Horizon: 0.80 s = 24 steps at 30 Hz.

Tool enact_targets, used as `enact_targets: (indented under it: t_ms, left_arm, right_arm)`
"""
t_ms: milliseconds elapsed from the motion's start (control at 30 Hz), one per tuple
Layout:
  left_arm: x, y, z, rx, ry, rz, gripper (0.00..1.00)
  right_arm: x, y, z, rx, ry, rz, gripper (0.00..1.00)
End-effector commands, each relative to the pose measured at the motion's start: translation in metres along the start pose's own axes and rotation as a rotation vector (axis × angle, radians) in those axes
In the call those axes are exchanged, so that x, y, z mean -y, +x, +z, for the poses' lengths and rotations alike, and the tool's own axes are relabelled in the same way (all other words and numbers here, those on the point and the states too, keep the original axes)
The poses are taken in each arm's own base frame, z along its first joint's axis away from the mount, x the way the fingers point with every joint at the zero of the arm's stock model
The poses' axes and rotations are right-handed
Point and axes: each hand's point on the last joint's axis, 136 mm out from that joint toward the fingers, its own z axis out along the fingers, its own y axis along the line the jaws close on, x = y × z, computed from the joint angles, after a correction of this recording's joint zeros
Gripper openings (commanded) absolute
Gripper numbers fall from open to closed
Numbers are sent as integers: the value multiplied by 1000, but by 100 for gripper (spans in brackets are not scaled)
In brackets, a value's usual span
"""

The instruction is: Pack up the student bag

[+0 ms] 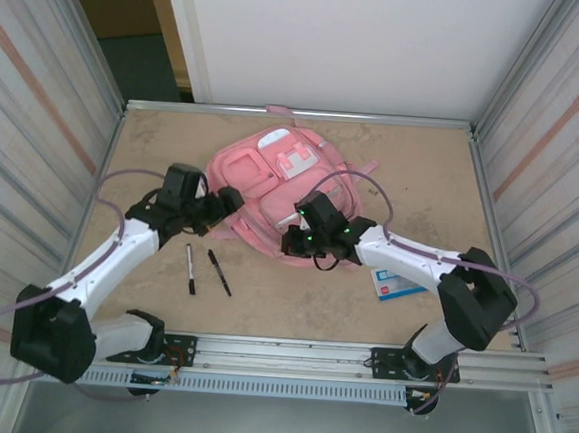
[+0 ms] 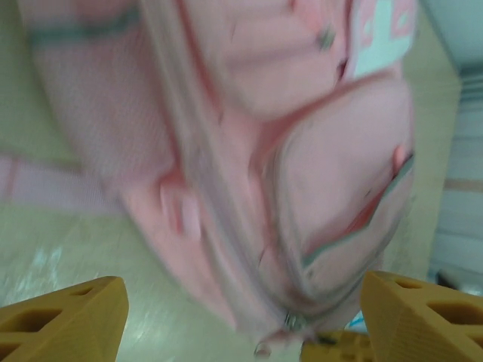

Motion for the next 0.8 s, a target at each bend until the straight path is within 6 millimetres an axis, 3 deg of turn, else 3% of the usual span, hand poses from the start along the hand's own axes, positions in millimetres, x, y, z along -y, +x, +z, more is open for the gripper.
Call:
enact_targets:
  t_ms: [0, 133, 300, 367, 467, 600, 667, 767]
  left_arm:
    - [-31, 21, 4, -14, -120, -17, 80]
    - [-17, 37, 24, -42, -53, -37, 81]
    - [-11, 31, 49, -51, -45, -38, 83]
    - [-5, 28, 61, -45, -12, -50, 79]
    - [-2, 24, 72, -43, -2, -49, 63]
    - [-10, 15, 80, -27, -53, -33, 31]
    - [-12, 8, 82, -28, -65, -9, 13]
    - [-13, -4, 79, -44, -60, -12, 3]
  right_arm:
    - [-29, -10, 5, 26, -74, -28, 0]
    - [-38, -2, 14, -2, -103, -44, 0]
    - [-51, 6, 17, -18, -133, -62, 0]
    - [-52, 9, 17, -31, -132, -66, 0]
    - [-49, 12, 16, -29, -124, -75, 0]
    - [-34, 18, 9, -57, -57, -100, 0]
    - [-18, 21, 0, -60, 0, -129, 0]
    - [15, 21, -18, -54, 89, -144, 0]
